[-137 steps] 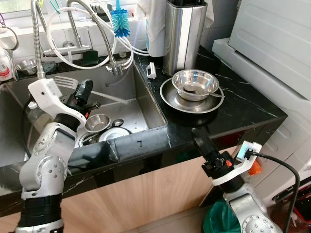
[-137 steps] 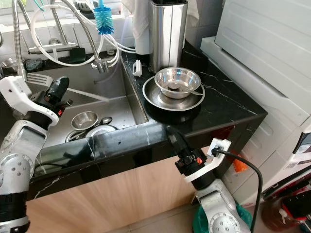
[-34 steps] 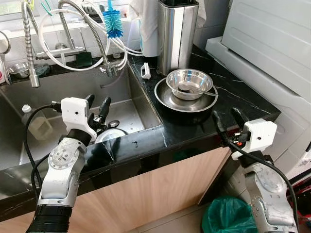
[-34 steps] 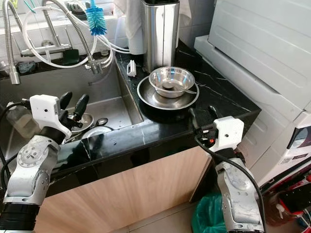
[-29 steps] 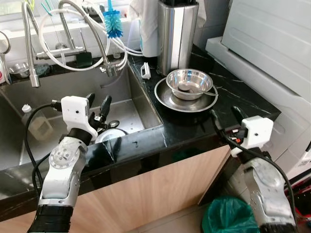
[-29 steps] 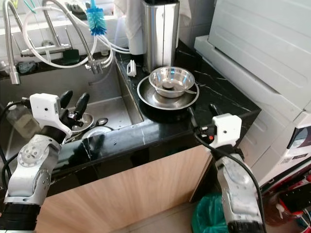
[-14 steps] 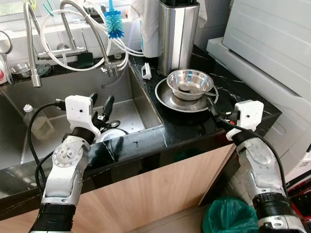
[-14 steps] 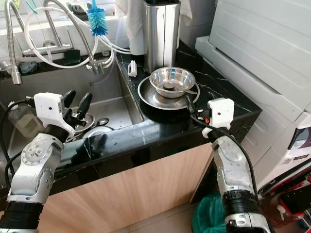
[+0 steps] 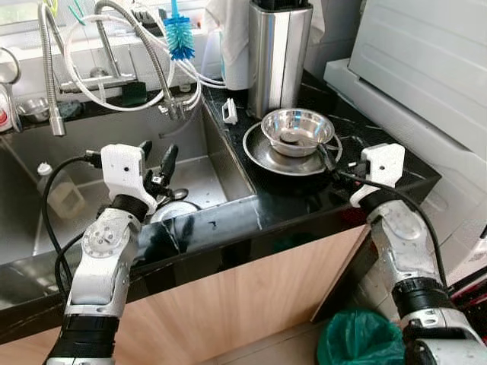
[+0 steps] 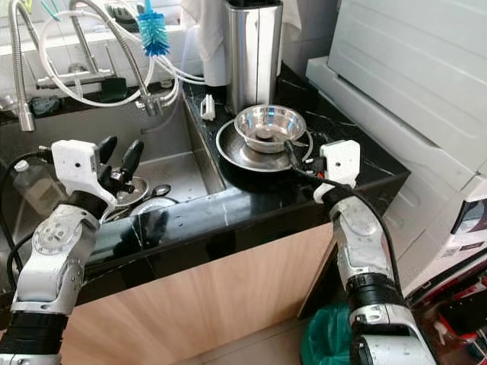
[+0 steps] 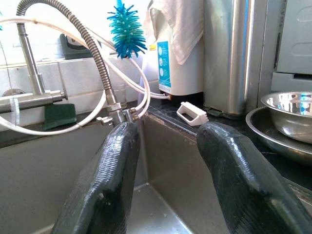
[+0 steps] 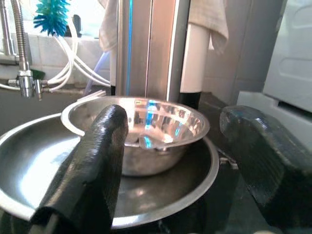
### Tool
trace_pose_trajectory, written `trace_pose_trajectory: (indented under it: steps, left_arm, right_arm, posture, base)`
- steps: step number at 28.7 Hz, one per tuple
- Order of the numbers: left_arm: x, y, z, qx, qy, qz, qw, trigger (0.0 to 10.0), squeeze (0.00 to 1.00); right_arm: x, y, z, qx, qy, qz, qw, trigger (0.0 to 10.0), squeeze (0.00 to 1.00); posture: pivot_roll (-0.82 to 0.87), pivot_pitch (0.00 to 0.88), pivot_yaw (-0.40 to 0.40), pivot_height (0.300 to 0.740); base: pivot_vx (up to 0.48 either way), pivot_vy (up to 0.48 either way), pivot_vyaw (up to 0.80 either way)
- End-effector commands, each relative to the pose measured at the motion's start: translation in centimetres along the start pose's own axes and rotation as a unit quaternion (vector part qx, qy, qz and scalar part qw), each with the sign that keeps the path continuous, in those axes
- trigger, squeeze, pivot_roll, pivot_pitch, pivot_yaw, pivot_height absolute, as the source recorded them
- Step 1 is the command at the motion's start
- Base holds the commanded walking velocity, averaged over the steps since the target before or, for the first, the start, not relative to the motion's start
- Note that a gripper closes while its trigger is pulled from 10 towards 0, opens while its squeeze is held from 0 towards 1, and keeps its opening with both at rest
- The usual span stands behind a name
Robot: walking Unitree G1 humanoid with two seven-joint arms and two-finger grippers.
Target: Kitchen organization
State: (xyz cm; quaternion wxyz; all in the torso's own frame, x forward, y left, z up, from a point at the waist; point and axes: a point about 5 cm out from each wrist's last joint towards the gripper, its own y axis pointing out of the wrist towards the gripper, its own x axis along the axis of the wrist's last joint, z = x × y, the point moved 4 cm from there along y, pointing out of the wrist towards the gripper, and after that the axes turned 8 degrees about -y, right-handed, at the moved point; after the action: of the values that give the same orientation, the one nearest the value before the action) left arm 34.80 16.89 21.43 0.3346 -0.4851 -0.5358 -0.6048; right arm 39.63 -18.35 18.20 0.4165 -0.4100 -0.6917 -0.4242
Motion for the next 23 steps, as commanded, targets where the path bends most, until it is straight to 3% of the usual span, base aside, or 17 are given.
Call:
trace_pose_trajectory:
  steps: [1, 23]
  left_arm:
    - [0.44, 0.11, -0.11, -0.001, 0.004, -0.003, 1.0, 10.0, 0.0]
    - [-0.06, 0.08, -0.36, -0.008, 0.007, 0.012, 1.0, 10.0, 0.0]
  right_arm:
    - [0.11, 0.09, -0.46, -0.006, 0.004, -0.004, 1.0, 0.0, 0.0]
    - [-0.15, 0.13, 0.41, 0.007, 0.009, -0.012, 1.0, 0.0, 0.0]
  posture:
    - [0.05, 0.029, 0.026, 0.74]
    - [0.05, 0.034, 0.027, 0.74]
  base:
    - [0.0, 0.0, 0.0]
    - [0.0, 0.0, 0.0]
